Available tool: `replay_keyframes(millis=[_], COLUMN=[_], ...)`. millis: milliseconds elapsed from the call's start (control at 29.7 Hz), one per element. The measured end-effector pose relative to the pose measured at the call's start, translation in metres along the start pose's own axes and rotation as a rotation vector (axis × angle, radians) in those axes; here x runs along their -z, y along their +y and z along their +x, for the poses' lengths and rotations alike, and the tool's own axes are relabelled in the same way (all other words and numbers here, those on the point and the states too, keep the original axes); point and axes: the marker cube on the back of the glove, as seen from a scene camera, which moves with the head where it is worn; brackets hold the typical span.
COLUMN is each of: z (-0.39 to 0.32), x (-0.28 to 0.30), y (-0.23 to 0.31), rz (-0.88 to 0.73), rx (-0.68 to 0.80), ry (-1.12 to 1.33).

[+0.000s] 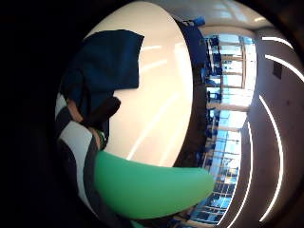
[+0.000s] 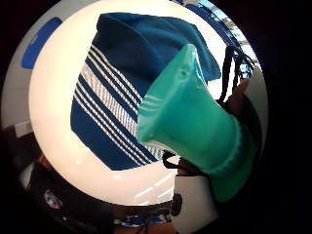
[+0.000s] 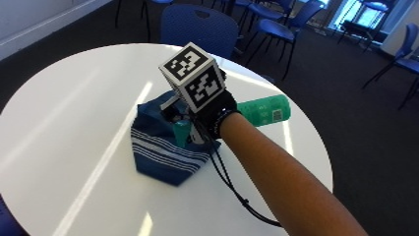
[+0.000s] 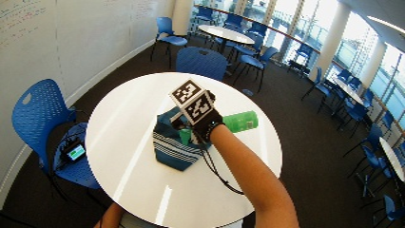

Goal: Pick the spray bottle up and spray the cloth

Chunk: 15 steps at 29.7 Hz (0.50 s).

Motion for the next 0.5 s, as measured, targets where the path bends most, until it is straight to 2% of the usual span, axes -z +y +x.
replay_keyframes(millis=[504], z=[0.0019], x=[-0.0075], y=[0.0021], rz=[-0.028], rx=[-0.004], ry=[-0.002])
